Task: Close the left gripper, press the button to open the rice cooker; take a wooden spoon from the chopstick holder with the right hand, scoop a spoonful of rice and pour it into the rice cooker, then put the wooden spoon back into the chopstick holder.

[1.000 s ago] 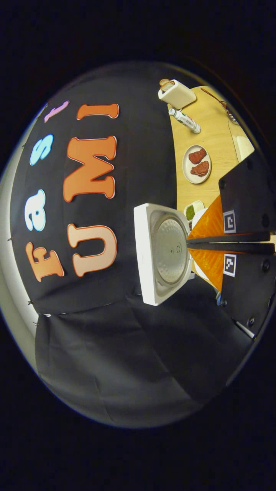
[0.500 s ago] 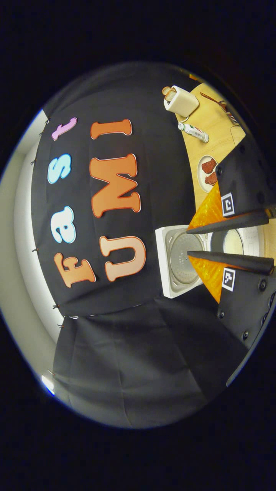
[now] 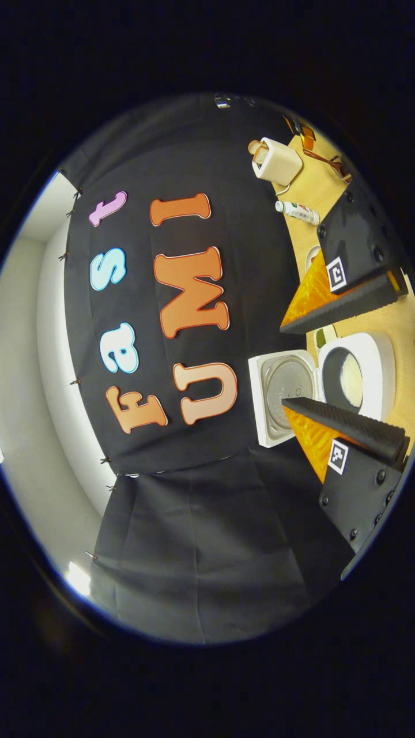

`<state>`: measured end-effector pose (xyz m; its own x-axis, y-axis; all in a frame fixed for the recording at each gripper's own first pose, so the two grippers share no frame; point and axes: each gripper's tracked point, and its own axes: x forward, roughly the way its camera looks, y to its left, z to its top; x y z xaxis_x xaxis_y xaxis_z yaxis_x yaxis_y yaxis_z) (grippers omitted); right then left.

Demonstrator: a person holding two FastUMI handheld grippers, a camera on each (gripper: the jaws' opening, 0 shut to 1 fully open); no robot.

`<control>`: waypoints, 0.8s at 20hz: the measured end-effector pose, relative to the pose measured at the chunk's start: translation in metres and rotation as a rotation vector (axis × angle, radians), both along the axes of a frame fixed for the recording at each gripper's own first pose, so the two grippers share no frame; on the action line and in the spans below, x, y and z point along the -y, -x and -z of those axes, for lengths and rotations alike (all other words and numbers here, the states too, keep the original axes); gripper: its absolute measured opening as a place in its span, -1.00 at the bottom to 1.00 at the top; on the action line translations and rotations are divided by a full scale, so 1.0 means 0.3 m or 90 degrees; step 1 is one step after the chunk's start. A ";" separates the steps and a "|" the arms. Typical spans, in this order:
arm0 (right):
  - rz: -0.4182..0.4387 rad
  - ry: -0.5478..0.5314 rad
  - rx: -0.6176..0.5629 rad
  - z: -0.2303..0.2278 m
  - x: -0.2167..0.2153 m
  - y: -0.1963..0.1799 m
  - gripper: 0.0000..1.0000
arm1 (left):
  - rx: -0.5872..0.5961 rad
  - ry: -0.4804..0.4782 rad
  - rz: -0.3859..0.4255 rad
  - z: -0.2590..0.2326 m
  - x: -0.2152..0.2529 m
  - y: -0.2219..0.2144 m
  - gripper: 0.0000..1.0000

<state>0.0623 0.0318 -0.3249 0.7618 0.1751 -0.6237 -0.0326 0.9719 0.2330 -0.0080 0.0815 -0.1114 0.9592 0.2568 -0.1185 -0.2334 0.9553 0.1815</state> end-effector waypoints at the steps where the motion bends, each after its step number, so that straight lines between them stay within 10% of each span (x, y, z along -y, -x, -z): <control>1: 0.003 -0.007 -0.013 0.023 -0.001 -0.013 0.89 | -0.005 0.002 0.000 0.009 0.009 0.014 0.58; 3: 0.006 -0.026 -0.036 0.066 -0.011 -0.040 0.88 | -0.011 0.004 0.001 0.021 0.031 0.032 0.87; 16: 0.071 -0.173 -0.077 0.123 -0.049 -0.074 -0.29 | -0.047 -0.023 0.060 0.084 0.161 0.016 0.71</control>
<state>0.0843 0.0465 -0.3618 0.7091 0.2670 -0.6526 0.1140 0.8699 0.4799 -0.0129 0.0332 -0.1364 0.9685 0.1706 -0.1815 -0.1270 0.9650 0.2292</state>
